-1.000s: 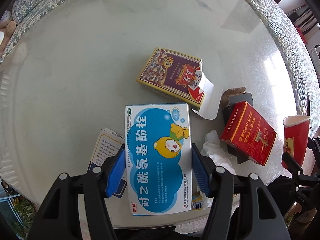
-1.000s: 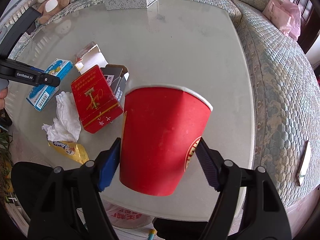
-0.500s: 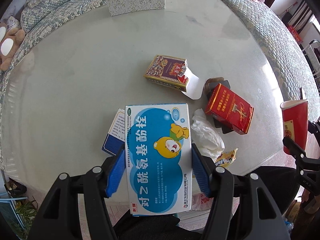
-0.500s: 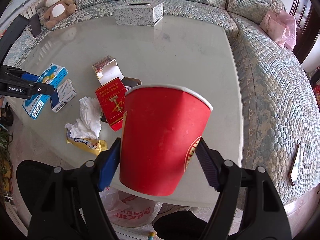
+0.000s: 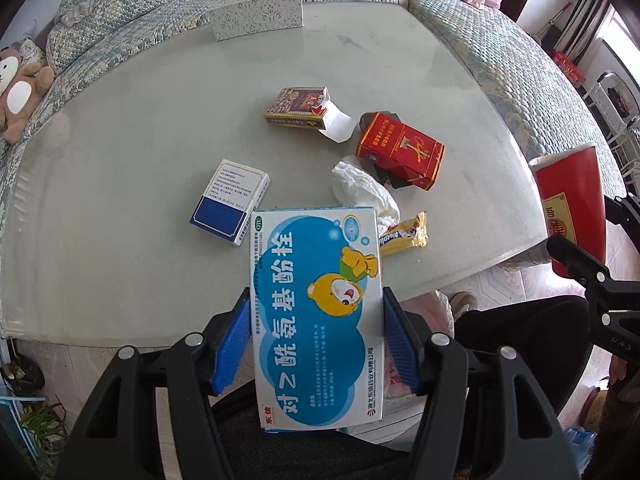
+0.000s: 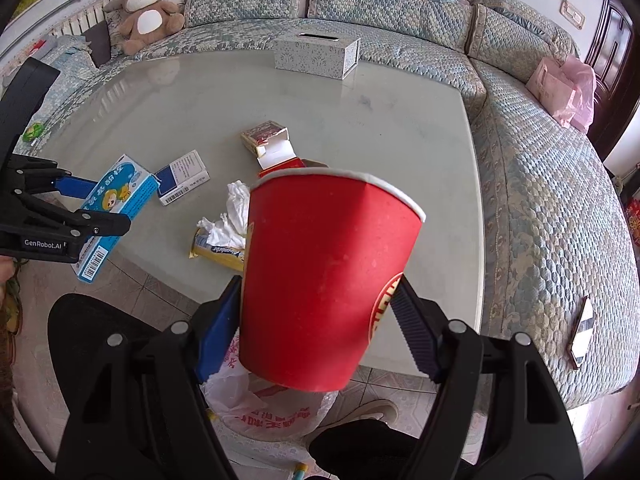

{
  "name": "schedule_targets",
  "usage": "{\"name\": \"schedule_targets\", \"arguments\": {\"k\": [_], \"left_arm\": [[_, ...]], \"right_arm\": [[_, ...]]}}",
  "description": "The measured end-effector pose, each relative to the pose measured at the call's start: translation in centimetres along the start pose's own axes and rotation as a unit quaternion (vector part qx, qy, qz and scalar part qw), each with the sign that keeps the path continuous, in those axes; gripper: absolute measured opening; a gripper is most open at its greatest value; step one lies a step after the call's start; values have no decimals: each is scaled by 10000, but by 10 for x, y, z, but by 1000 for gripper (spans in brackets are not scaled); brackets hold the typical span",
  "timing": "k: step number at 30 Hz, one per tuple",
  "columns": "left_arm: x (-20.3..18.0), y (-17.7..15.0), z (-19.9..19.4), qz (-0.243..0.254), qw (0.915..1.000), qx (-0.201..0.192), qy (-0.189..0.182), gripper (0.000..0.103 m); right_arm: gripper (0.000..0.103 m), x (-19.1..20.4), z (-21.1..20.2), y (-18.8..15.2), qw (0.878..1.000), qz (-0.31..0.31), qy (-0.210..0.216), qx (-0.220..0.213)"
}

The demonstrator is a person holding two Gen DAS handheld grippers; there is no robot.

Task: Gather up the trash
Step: 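Lift the red cup and medicine box and carry both toward the trash bin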

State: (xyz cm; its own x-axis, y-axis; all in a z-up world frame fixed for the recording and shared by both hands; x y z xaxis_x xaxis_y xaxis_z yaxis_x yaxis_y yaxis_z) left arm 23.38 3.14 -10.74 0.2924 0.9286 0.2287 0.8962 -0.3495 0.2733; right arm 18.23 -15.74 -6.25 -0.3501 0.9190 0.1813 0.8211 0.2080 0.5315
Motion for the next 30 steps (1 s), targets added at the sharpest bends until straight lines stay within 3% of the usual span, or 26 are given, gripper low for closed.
{"name": "schedule_targets", "arguments": {"k": [9, 12, 21, 30], "left_arm": [[-22, -45, -7, 44, 9997, -157, -194, 60], [-26, -56, -8, 71, 9996, -236, -99, 60], [-49, -84, -3, 219, 9990, -397, -58, 60], [-77, -103, 20, 424, 9982, -290, -311, 60]], "right_arm": [[72, 39, -18, -36, 9996, -273, -12, -123], [72, 44, -21, -48, 9994, -315, -74, -132], [72, 54, -13, -85, 9995, -301, -64, 41], [72, 55, 2, -107, 9994, -273, -100, 175]]}}
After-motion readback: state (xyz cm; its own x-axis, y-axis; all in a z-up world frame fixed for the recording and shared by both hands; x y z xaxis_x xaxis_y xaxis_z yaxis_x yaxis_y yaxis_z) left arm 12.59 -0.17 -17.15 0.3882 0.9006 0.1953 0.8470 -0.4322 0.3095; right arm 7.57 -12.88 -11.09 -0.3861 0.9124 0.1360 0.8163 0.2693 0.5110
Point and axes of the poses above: each gripper's, at about its wrist camera, not at the fingertips, and z roughly the way its jaws point, x to its left, y to its top, the point moved 8 cm from there along z, roughly the way its jaws point, and after that the axes turned 14 degrees about y, right-handed, at the moved point
